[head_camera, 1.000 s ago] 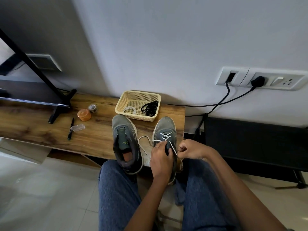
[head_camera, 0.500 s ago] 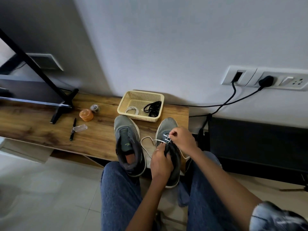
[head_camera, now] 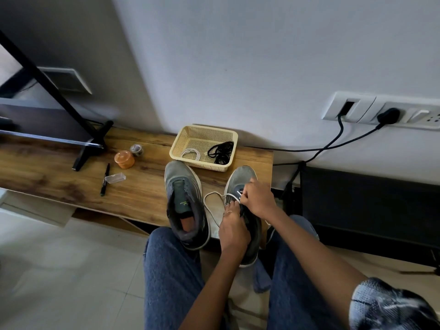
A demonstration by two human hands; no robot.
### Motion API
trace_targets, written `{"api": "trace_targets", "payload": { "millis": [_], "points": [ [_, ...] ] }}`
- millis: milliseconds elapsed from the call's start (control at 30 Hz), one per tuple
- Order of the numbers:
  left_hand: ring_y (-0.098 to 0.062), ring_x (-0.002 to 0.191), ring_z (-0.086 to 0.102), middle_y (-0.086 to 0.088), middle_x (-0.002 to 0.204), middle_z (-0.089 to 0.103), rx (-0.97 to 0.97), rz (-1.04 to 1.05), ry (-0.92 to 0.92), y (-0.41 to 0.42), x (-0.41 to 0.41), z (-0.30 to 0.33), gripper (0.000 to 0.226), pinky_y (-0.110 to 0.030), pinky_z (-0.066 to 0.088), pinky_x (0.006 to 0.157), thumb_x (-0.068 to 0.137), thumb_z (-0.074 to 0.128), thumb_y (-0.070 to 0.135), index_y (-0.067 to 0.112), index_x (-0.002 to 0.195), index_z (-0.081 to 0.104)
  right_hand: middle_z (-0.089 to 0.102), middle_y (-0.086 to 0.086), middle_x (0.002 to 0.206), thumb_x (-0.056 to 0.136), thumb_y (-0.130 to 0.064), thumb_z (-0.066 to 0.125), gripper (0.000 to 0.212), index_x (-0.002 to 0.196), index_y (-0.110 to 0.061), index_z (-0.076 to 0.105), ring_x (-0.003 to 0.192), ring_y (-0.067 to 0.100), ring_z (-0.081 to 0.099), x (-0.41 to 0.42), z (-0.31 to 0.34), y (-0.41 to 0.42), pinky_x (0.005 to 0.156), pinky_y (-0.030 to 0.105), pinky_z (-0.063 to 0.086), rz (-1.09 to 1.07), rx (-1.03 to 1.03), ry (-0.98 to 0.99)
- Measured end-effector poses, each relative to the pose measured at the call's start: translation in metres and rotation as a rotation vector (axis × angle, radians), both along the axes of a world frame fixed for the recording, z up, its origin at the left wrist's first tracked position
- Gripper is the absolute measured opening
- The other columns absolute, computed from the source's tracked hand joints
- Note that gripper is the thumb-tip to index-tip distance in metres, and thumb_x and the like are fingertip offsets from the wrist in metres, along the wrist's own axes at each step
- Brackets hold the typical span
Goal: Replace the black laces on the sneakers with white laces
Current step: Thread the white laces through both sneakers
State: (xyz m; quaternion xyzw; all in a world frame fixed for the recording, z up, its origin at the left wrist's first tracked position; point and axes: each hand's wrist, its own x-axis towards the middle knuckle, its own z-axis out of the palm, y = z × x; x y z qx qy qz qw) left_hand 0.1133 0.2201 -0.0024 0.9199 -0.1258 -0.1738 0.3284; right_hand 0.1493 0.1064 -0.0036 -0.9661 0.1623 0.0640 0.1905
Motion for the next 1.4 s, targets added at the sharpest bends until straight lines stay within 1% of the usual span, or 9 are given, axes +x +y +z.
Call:
{"api": "trace_targets", "payload": {
  "millis": [133,267,367,500,667,867,1067,1267,1400],
  "points": [
    [-0.024,0.126,0.047,-0.006,0.137,0.050,-0.013,0.019,0.004,0.001,-0.002,0.005,0.042,-0.034,0.037,0.098,0.093,0.043,0.003,0.012,0.134,0.047,0.052,0.009,0.088,0.082,-0.011,0.056,0.016,0.074,0.001,0.062,0.076,0.023,0.053,-0.004,-0.002,-0.003,0.071,0.036,0.043,-0.005,0.072,-0.038],
    [-0.027,0.123,0.049,-0.008,0.135,0.052,-0.014,0.031,-0.013,0.000,-0.004,0.004,0.042,-0.036,0.038,0.096,0.093,0.043,0.003,0.013,0.134,0.046,0.055,0.006,0.088,0.082,-0.010,0.059,0.010,0.076,-0.004,0.063,0.077,0.020,0.054,-0.008,-0.010,-0.007,0.066,0.030,0.043,-0.051,0.201,-0.098],
    [-0.029,0.121,0.050,-0.010,0.132,0.053,-0.025,0.068,-0.004,0.001,-0.002,0.002,0.043,-0.035,0.037,0.094,0.095,0.044,0.009,0.014,0.138,0.042,0.056,0.001,0.084,0.086,-0.011,0.062,0.010,0.080,-0.005,0.067,0.079,0.015,0.053,-0.015,-0.014,-0.011,0.067,0.026,0.037,-0.165,0.334,-0.170],
    [-0.029,0.110,0.055,-0.012,0.119,0.058,-0.058,0.123,0.017,0.001,0.000,-0.001,0.060,-0.040,0.044,0.089,0.095,0.050,0.018,0.026,0.150,0.026,0.068,0.002,0.089,0.087,-0.008,0.062,0.010,0.087,-0.007,0.071,0.085,0.011,0.059,-0.029,-0.015,-0.016,0.074,0.021,0.040,-0.386,0.483,-0.274],
    [-0.028,0.101,0.060,-0.010,0.109,0.063,-0.067,0.112,-0.028,0.001,0.004,-0.004,0.049,-0.039,0.045,0.080,0.094,0.052,0.022,0.031,0.140,0.038,0.068,0.002,0.095,0.086,-0.005,0.064,0.013,0.095,-0.008,0.073,0.091,0.011,0.058,-0.032,-0.017,-0.012,0.082,0.020,0.041,-0.307,0.440,-0.249],
    [-0.030,0.104,0.060,-0.011,0.114,0.064,-0.066,0.095,-0.057,0.001,0.006,-0.006,0.038,-0.037,0.044,0.083,0.095,0.050,0.022,0.023,0.133,0.050,0.060,-0.001,0.095,0.089,-0.010,0.060,0.008,0.088,-0.015,0.065,0.088,0.014,0.055,-0.025,-0.014,-0.009,0.075,0.030,0.046,-0.121,0.236,-0.207],
    [-0.031,0.105,0.060,-0.013,0.116,0.064,-0.041,0.093,-0.083,-0.001,0.007,-0.008,0.040,-0.038,0.044,0.083,0.096,0.048,0.016,0.019,0.136,0.048,0.047,-0.003,0.102,0.092,-0.004,0.049,0.015,0.096,-0.017,0.057,0.093,0.016,0.046,-0.023,-0.013,-0.004,0.070,0.034,0.047,0.034,0.056,-0.116],
    [-0.029,0.103,0.061,-0.012,0.114,0.067,-0.110,0.072,-0.030,0.004,0.012,-0.010,0.039,-0.036,0.047,0.085,0.094,0.049,0.027,0.019,0.132,0.054,0.052,-0.002,0.095,0.091,-0.012,0.055,0.008,0.088,-0.014,0.062,0.092,0.015,0.052,-0.028,-0.009,-0.006,0.081,0.031,0.044,-0.152,0.301,-0.232],
    [-0.025,0.100,0.061,-0.009,0.109,0.068,-0.206,0.062,0.018,0.014,0.025,-0.019,0.029,-0.031,0.043,0.080,0.099,0.042,0.019,0.017,0.119,0.064,0.052,-0.001,0.099,0.088,-0.015,0.060,0.006,0.094,-0.015,0.063,0.094,0.015,0.054,-0.038,-0.013,-0.001,0.086,0.031,0.046,-0.217,0.427,-0.277]
  ]
}}
